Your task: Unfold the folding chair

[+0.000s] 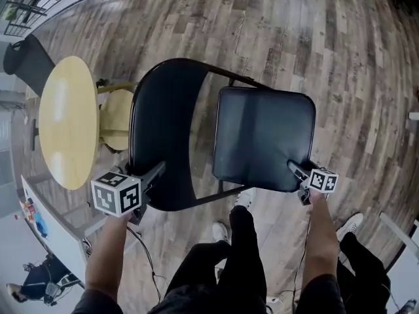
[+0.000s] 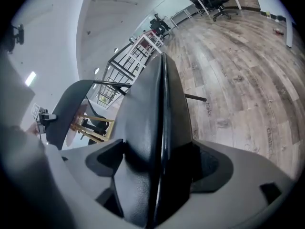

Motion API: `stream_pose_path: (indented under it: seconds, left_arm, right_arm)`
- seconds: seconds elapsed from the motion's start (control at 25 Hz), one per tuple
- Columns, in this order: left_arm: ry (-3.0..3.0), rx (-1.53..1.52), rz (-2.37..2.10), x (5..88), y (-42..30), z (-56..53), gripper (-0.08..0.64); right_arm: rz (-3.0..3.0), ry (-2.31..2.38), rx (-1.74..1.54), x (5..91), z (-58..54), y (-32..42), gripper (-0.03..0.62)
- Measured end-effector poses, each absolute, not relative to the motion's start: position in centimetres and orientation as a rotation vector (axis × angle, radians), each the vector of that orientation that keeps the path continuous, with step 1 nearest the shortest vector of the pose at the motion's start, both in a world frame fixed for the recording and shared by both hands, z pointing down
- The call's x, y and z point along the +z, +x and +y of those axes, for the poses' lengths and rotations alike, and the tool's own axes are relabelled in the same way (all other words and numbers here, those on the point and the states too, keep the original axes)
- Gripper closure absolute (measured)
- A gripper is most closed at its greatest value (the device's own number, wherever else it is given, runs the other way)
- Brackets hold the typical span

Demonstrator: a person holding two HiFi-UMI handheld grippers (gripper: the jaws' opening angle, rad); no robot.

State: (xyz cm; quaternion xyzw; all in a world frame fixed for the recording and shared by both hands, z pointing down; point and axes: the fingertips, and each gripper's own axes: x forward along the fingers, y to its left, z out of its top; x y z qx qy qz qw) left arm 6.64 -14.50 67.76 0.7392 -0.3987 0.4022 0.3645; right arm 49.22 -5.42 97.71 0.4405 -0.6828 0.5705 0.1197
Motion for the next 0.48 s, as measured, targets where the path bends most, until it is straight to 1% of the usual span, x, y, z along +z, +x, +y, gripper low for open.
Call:
stream_pose_path:
  seconds: [0.24,0.32,0.4,0.48]
  left_arm:
    - [1.916,0.989,-1.023,67.7,12.4,-13.4,0.359]
    - [1.923,0.906,-1.002,67.5,14.3,-12.9,0.398]
    - [1.927,0.838,-0.96,67.5,15.9,-12.6,0.405]
    - [1.932,0.853,-0.957,67.5,16.6,-12.7,0.406]
  right_arm:
    - [-2.023,1.249,1.722,100.9,-4.4,52.7,0.184]
    - [-2.024,1.234,1.747,102.0,-3.9,53.5,0.183]
    - [-2.017,1.233,1.762,103.0,-3.5,53.8,0.175]
    - [-2.033,1.246,1.742,103.6,-3.8,54.0,0.166]
